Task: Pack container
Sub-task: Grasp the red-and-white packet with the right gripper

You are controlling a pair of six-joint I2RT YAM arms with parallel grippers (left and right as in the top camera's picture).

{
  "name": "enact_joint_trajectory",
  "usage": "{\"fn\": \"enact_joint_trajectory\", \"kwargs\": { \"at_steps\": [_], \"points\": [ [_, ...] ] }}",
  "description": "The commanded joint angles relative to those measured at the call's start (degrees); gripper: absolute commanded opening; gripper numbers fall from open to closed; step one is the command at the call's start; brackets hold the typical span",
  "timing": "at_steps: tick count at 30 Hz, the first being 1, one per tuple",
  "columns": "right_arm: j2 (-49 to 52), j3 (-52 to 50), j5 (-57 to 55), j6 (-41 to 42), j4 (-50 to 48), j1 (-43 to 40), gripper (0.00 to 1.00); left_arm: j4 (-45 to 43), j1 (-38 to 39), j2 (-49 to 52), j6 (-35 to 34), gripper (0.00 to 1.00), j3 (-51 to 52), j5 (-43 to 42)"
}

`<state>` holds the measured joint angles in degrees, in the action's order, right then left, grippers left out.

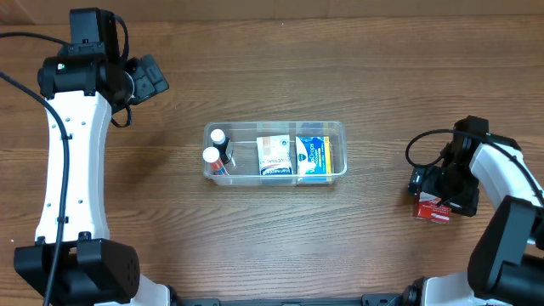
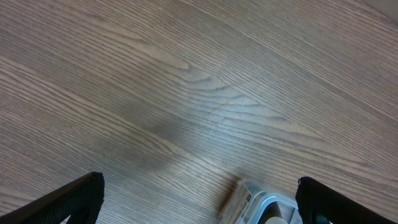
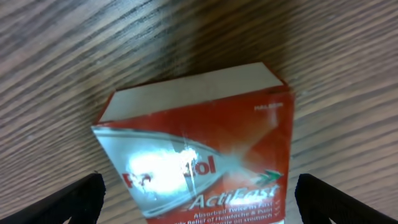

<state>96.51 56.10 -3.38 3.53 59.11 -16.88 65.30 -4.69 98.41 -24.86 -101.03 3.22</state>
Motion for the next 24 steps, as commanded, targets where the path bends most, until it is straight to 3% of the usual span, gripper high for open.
{"fn": "enact_joint_trajectory", "kwargs": {
  "at_steps": [1,5,9,16,19,24],
  "points": [
    [3.72,-0.28,0.07,-0.61,-0.87,-0.13,1.00,0.07,0.20,-0.59,1.14,1.00,-1.36,0.35],
    [6.54,-0.28,0.09,-0.57,-1.03,-0.13,0.97,0.09,0.22,-0.59,1.18,1.00,-1.36,0.35],
    [6.54,-0.11,0.09,-0.55,-1.05,-0.13,0.80,0.07,0.20,-0.59,1.38,1.00,-1.36,0.35],
    [6.51,1.07,0.09,-0.33,-1.64,-0.11,0.71,0.04,0.22,-0.59,1.36,1.00,-1.36,0.35],
    [6.47,4.76,0.13,-0.09,0.22,-0.11,0.64,0.07,0.20,-0.59,1.36,1.00,-1.36,0.35],
    [4.81,19.21,5.05,2.23,8.79,1.64,0.65,0.04,0.22,-0.59,1.36,1.00,-1.36,0.35]
  ]
}}
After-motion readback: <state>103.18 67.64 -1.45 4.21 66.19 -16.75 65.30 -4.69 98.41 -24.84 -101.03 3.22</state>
